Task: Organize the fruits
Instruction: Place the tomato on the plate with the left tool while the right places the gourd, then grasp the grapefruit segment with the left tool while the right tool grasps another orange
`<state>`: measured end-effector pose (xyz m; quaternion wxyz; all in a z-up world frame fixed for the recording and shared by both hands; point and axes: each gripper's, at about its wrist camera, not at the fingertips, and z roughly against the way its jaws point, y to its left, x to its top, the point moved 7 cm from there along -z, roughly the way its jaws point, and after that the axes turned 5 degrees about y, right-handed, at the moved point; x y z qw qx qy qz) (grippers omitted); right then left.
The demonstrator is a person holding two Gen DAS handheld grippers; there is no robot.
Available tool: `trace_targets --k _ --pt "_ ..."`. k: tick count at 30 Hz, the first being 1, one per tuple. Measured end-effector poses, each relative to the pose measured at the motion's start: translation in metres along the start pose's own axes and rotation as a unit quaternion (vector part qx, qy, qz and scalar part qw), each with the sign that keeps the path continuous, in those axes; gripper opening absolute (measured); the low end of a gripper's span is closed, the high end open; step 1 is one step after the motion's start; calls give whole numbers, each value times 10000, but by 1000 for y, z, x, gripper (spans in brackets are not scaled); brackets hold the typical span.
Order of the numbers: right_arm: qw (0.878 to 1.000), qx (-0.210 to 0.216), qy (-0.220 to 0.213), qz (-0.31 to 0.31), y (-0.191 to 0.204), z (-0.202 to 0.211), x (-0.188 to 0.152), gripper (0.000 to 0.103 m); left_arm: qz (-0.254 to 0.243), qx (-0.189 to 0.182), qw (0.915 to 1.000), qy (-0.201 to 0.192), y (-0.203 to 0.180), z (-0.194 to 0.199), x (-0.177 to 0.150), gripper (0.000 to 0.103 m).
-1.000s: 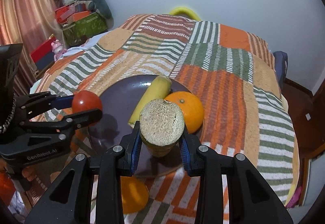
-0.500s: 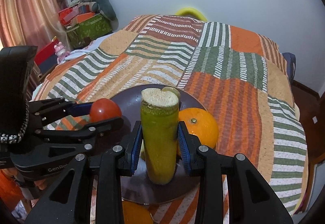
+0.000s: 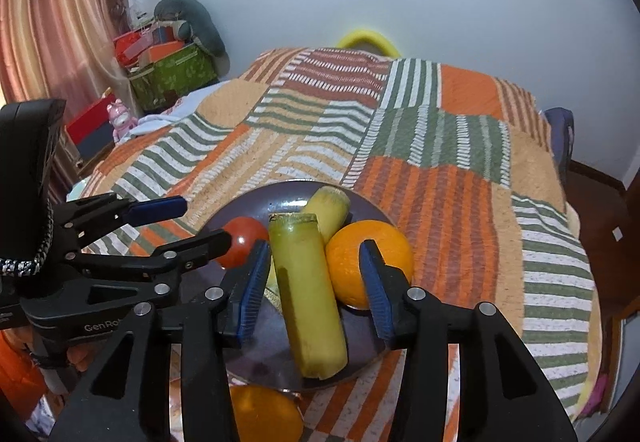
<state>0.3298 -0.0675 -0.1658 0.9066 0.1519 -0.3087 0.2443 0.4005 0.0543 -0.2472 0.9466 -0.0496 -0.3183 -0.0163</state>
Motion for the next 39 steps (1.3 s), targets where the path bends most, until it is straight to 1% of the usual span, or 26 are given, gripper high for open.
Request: trace_targets --k 6,14,19,22,27,30,32,39 --pt "10000 -53 -72 -38 3 22 -5 43 -7 27 10000 -82 -3 32 -9 60" --pt "9999 -19 -133 -70 13 55 -21 44 -6 11 9998 -184 -7 77 -26 61" --pt "9999 -29 -125 -72 19 67 -35 46 -58 22 9999 -143 -12 94 -42 63" --pt "9998 -146 -99 -51 20 72 -46 48 -87 22 10000 -42 -16 99 -57 65" --pt "9997 -212 34 -61 22 75 -68 49 -186 -18 9995 240 -27 91 -82 65" --pt "9997 -153 110 -136 22 75 -81 49 -210 -162 9979 586 -34 74 -99 65" --pt "9996 -100 160 -205 21 74 -88 49 -247 -193 9963 805 -38 62 -108 65" --pt "9986 -46 367 -390 15 64 -106 49 -399 -256 9914 1217 -52 31 -126 65"
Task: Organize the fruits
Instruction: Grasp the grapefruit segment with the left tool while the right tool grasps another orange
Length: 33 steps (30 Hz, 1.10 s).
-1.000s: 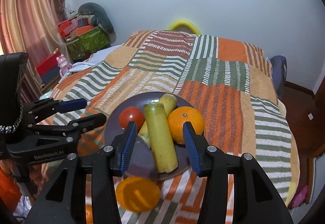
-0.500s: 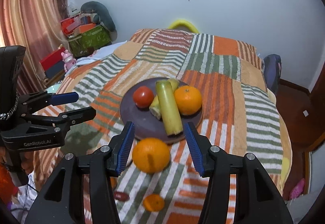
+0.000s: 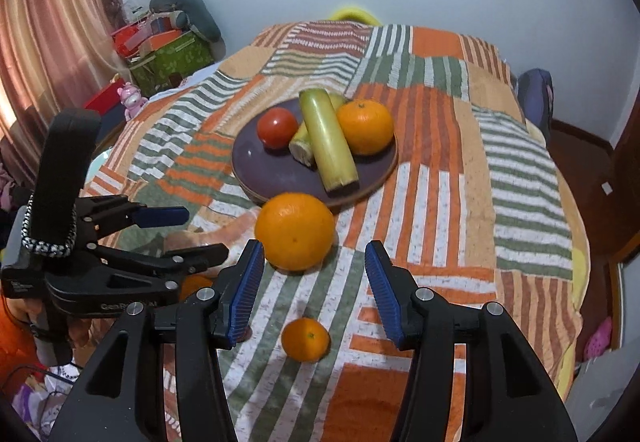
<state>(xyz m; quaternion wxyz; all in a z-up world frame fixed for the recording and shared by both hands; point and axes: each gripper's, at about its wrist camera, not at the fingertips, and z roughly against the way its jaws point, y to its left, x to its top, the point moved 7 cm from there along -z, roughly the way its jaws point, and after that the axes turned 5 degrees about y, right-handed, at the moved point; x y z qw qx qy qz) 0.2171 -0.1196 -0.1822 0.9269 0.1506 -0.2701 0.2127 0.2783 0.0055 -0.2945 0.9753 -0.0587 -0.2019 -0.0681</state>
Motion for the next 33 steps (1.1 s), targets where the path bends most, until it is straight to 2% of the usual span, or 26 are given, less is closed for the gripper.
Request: trace_targets --k 5,9,13,17,19,21,28,33 --pt "9998 74 154 -106 -3 -12 -5 49 -1 -93 9996 248 0 -23 -6 65" --pt "9997 108 225 -25 3 -19 -5 49 -113 -51 9999 82 -1 -24 -3 60" --pt "9994 125 325 68 10 -31 -2 49 -47 -98 9999 -12 2 -23 2 51" --pt "9988 127 444 160 15 -44 1 51 185 -192 9996 -132 14 -15 3 50" --pt "9987 97 472 178 16 -49 2 60 285 -190 9991 -236 22 -7 3 50" --pt "9987 57 468 183 18 -53 3 63 326 -115 9987 -368 29 2 5 49" --pt "9978 90 623 202 22 -72 6 64 518 -87 9967 -612 48 21 8 49" --pt "9981 74 580 180 24 -72 7 63 638 -84 9953 -724 55 28 8 49"
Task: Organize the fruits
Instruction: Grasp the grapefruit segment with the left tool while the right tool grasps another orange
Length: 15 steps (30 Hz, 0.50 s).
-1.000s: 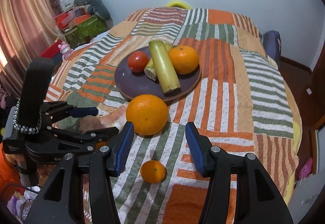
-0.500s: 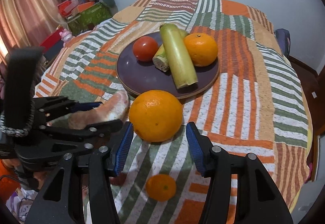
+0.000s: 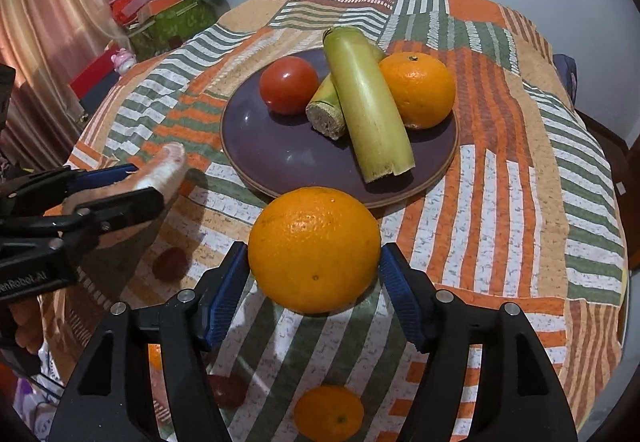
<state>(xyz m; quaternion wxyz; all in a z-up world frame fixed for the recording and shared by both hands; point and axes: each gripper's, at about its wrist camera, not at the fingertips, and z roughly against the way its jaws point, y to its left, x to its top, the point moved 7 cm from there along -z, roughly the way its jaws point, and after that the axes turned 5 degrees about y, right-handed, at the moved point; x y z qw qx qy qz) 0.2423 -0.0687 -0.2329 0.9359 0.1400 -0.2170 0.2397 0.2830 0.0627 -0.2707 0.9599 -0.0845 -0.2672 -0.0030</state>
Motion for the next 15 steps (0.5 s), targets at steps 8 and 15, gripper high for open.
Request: trace_targets --k 8,15 --pt "9998 71 -123 -101 0 7 4 62 63 -15 9998 -211 0 16 5 49" --pt "9992 100 -375 -109 2 23 15 62 70 1 9989 -461 0 34 16 49"
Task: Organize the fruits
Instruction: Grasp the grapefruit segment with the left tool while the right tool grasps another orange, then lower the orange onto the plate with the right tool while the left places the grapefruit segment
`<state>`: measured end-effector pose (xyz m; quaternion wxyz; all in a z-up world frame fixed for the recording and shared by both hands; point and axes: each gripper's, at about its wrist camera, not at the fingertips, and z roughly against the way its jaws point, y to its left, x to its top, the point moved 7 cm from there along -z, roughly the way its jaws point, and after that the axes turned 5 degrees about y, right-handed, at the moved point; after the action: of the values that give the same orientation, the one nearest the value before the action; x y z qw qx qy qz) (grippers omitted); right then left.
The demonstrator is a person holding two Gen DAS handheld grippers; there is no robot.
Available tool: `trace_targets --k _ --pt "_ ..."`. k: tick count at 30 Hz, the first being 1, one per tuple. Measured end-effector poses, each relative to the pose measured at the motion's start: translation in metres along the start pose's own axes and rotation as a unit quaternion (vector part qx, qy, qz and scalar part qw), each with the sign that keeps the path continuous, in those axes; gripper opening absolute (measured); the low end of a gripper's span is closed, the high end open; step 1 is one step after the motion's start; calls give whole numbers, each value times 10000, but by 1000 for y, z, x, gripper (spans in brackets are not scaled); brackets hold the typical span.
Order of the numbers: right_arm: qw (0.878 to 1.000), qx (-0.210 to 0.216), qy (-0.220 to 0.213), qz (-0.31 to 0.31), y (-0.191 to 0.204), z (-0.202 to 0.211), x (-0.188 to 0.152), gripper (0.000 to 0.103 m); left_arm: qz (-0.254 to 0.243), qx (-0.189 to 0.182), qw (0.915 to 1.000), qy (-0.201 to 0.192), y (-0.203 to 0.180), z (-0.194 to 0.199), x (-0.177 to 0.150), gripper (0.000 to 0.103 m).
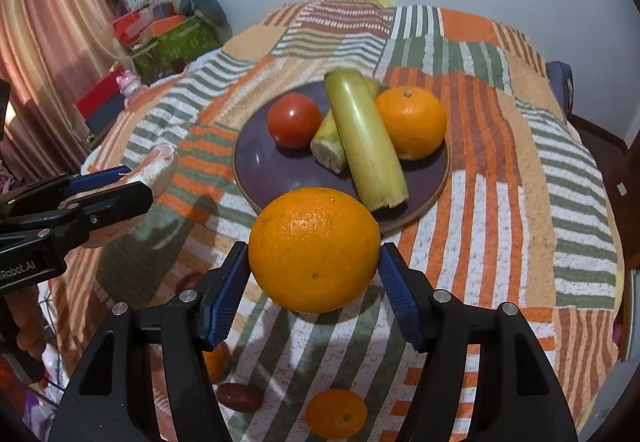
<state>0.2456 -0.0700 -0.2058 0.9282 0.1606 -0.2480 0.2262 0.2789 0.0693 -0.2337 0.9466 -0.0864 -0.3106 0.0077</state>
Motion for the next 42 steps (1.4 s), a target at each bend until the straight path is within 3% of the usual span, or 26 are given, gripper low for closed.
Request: trace_targets --k 11,12,13,14,19,23,28,31,36,42 --pt "9996 -43 -250 152 5 -1 32 62 38 -53 9995 -302 1 -1 36 47" --pt "9995 -30 -253 170 6 -3 36 62 35 -53 9995 -321 1 -3 40 40" --pt "9995 -27 -250 192 7 -6 38 62 16 -63 9994 -347 0 -5 44 24" --pt "9995 -29 -246 213 8 -8 40 62 -1 -109 9994 -333 -1 -8 48 21" --pt "9995 -38 -163 276 9 -21 43 62 28 -130 9997 -186 2 -30 60 21" --pt "9995 -25 -88 300 9 -28 40 62 114 -238 9996 113 9 -43 46 22" --pt "9994 8 -37 337 11 -33 39 62 107 47 9995 309 22 -53 25 46" --pt "9994 23 -18 357 12 -35 40 62 181 109 9987 471 32 -62 15 54" --pt "9994 81 83 323 13 -46 40 62 157 -20 9956 924 34 -84 -2 54" --pt "9993 135 109 335 12 -47 41 63 -99 193 9963 834 30 -95 -5 48"
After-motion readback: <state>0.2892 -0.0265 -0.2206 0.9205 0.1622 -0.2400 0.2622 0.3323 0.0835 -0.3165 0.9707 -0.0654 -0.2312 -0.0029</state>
